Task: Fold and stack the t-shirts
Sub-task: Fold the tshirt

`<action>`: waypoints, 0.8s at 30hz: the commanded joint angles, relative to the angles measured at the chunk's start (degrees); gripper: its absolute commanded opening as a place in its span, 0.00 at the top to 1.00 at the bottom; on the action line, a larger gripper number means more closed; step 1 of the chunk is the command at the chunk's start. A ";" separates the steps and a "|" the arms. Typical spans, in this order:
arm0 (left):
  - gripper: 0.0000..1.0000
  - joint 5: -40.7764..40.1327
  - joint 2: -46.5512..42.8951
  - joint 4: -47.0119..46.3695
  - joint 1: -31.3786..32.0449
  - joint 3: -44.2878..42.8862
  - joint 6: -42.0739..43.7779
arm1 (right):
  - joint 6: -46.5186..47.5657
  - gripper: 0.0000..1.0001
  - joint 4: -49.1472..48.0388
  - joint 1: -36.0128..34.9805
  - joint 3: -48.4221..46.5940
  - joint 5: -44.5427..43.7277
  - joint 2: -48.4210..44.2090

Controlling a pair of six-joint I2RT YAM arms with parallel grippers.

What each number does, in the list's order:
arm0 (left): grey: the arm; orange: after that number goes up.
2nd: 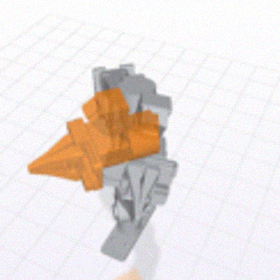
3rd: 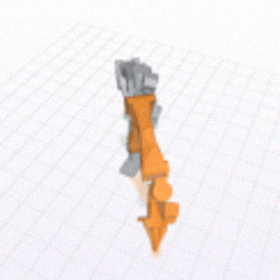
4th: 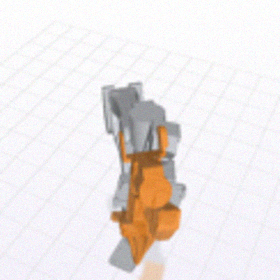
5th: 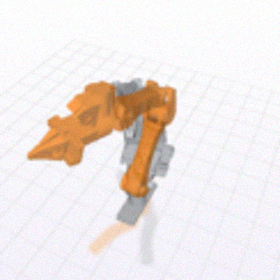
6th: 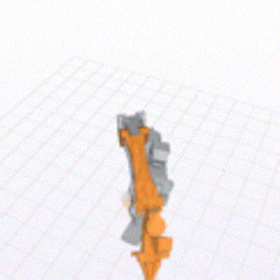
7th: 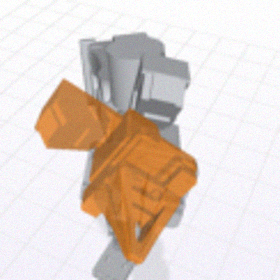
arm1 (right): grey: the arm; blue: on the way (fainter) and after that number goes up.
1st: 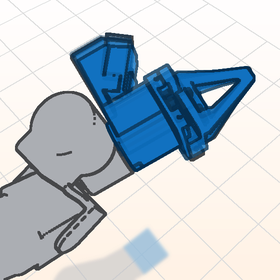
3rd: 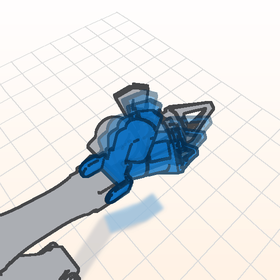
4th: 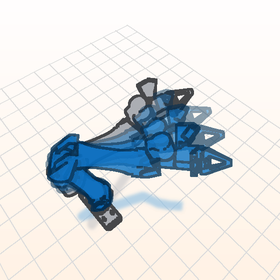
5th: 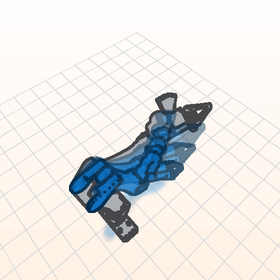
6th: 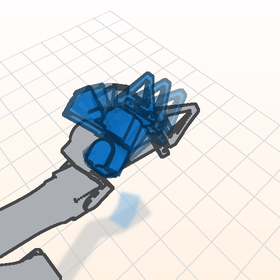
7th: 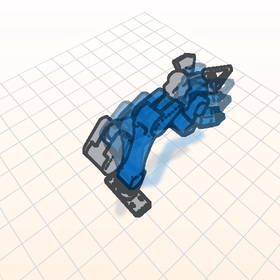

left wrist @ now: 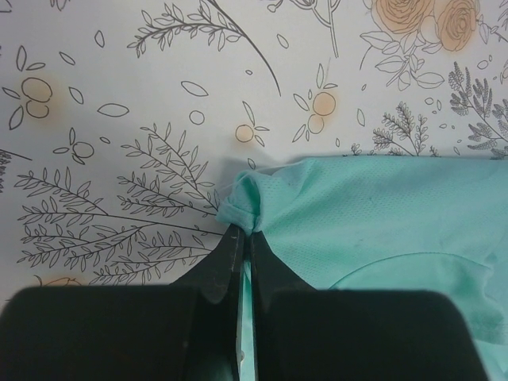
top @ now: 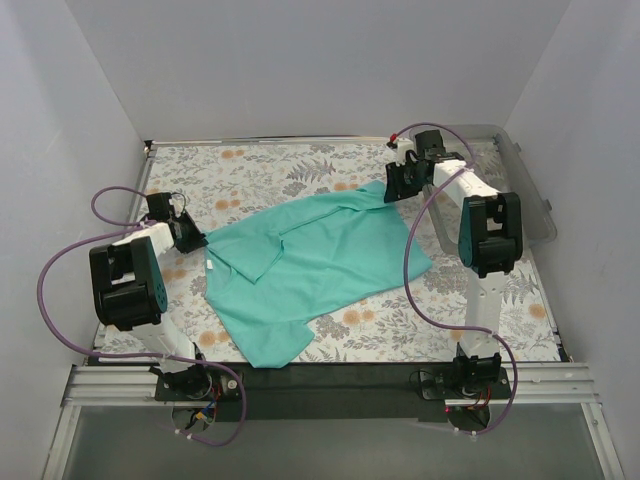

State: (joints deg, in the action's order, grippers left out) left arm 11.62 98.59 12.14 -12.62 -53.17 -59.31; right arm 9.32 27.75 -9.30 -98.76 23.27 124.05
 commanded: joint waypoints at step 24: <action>1.00 0.95 -4.98 0.08 0.14 0.52 1.13 | 2.64 0.44 -1.91 -0.02 -19.27 4.51 9.27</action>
State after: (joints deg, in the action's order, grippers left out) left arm 12.03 96.88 12.21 -12.62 -52.97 -58.89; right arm 13.39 26.94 -9.43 -114.39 27.57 131.28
